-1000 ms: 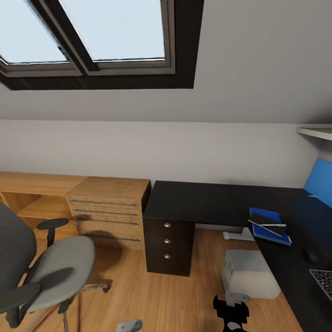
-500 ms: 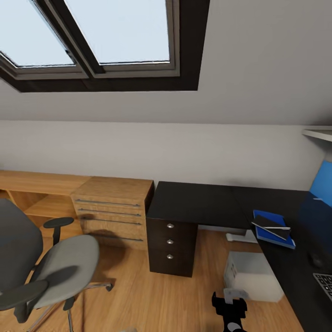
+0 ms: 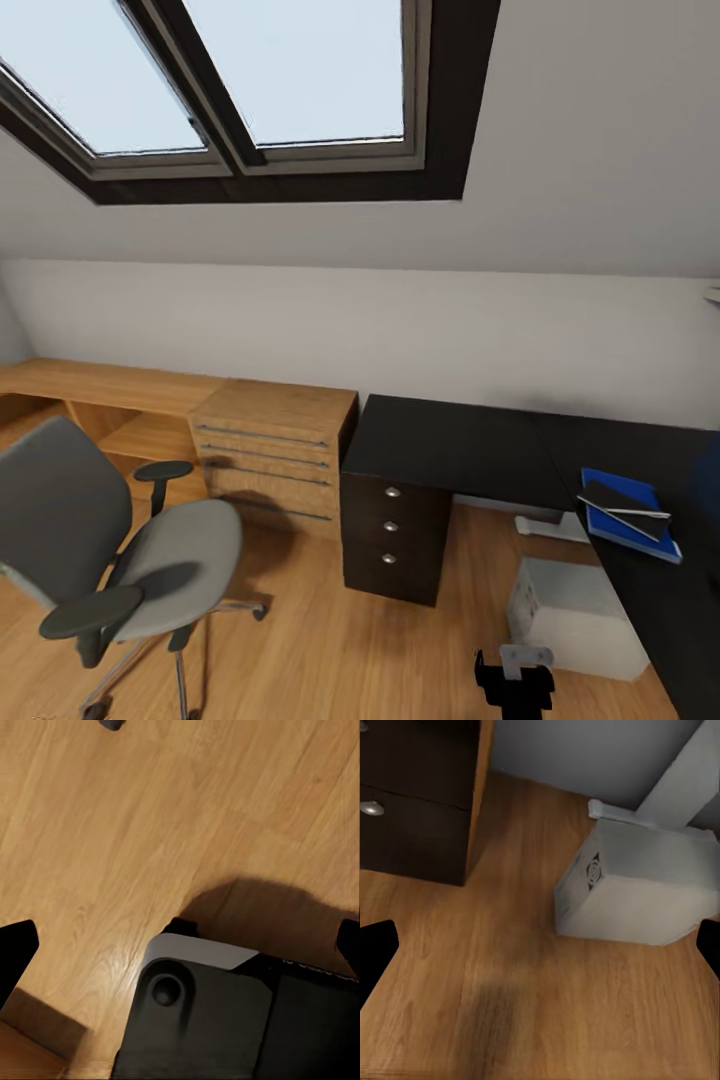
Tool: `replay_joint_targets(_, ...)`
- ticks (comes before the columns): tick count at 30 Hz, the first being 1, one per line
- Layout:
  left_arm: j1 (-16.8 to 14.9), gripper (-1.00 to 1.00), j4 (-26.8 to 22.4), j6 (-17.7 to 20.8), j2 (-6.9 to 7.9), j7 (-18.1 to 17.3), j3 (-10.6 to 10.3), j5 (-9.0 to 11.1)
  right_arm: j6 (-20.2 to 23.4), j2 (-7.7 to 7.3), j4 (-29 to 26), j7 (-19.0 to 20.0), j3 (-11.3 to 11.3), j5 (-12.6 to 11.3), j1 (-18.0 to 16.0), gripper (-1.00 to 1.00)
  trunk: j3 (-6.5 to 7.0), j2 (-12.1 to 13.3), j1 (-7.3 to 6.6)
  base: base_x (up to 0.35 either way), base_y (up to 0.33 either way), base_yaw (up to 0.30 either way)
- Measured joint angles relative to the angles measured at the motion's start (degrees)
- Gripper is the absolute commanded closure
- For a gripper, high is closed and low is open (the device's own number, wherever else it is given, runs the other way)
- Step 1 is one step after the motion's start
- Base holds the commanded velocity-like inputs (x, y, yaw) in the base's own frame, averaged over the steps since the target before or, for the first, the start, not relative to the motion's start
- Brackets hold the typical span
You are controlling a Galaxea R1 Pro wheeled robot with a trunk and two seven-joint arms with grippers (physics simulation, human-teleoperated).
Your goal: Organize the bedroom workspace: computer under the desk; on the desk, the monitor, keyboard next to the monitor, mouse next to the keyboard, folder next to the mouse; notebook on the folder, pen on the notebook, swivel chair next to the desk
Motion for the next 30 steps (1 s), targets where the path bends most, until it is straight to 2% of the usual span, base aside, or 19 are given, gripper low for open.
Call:
replay_joint_targets(4, 0.0, -1.0, 3.2, -1.5, 0.47, -2.3, 0.0, 0.0, -3.8, -0.48, 0.0, 0.0, 0.1, 3.2, 2.6, -1.0, 0.7, 1.6, -0.88, 0.0, 0.0, 0.248)
replay_joint_targets(5, 0.0, -1.0, 6.4, -5.9, 0.89, -5.4, 0.0, -0.1, -8.5, -1.29, 0.1, 0.0, 0.1, 8.7, 5.2, -1.0, 0.85, 2.0, -1.1, 0.0, 0.0, 0.259)
replay_joint_targets(6, 0.0, -1.0, 8.0, -8.0, 0.96, -6.4, 0.0, -0.2, -9.7, -1.7, 0.1, 0.0, 0.1, 10.6, 6.1, -1.0, 1.01, 2.4, -1.32, 0.0, 0.0, 0.26)
replay_joint_targets(8, 0.0, -1.0, 9.6, -10.3, 0.99, -7.0, 0.0, -0.2, -10.4, -2.09, 0.1, 0.0, 0.1, 11.9, 6.7, -1.0, 1.32, 3.2, -1.76, 0.0, 0.0, 0.261)
replay_joint_targets(9, 0.0, -1.0, 11.5, -14.2, 1.03, -7.6, 0.1, -0.1, -11.1, -2.56, 0.2, 0.0, 0.0, 12.9, 7.4, -1.0, 1.47, 3.6, -1.98, 0.0, 0.0, 0.262)
replay_joint_targets(13, 0.0, -1.0, 13.3, -23.1, 1.05, -8.1, 0.2, 0.2, -11.7, -3.14, 0.2, 0.0, 0.1, 13.8, 8.1, -1.0, 2.04, 5.2, -2.85, 0.0, 0.0, 0.264)
replay_joint_targets(15, 0.0, -1.0, 13.6, -24.7, 1.02, -8.2, 0.0, 0.1, -11.8, -3.29, 0.2, 0.0, 0.1, 13.9, 8.2, -1.0, 2.01, 5.2, -2.87, 0.0, 0.0, 0.266)
replay_joint_targets(16, 0.0, -1.0, 13.8, -26.4, 0.92, -8.3, -0.3, 0.0, -12.0, -3.99, 0.2, 0.0, 0.0, 13.8, 8.3, -1.0, 1.98, 5.2, -2.87, 0.0, 0.0, 0.264)
replay_joint_targets(21, 0.0, -1.0, 13.8, -27.4, 0.47, -8.6, -0.6, -0.6, -12.5, -5.26, 0.1, 0.0, 0.0, 13.9, 8.4, -1.0, 1.81, 5.3, -2.87, 0.0, 0.0, 0.251)
replay_joint_targets(25, 0.0, -1.0, 13.1, -27.4, 0.16, -8.6, -0.7, -1.8, -12.8, -5.38, 0.1, 0.0, 0.1, 13.9, 8.4, -1.0, 1.63, 5.3, -2.87, 0.0, 0.0, 0.24)
replay_joint_targets(27, 0.0, -1.0, 11.5, -27.4, 0.08, -8.6, -0.7, -2.8, -12.9, -5.31, 0.2, 0.0, 0.1, 13.9, 8.4, -1.0, 1.53, 5.3, -2.87, 0.0, 0.0, 0.238)
replay_joint_targets(28, 0.0, -1.0, 8.3, -27.2, 0.13, -8.6, -0.7, -3.6, -12.9, -5.19, 0.2, 0.0, 0.1, 13.9, 8.5, -1.0, 1.49, 5.3, -2.87, 0.0, 0.0, 0.237)
replay_joint_targets(30, 0.0, -1.0, 5.5, -27.1, 0.2, -8.4, -0.6, -3.9, -12.9, -5.15, 0.2, 0.0, 0.0, 13.8, 8.5, -1.0, 1.39, 5.3, -2.87, 0.0, 0.0, 0.237)
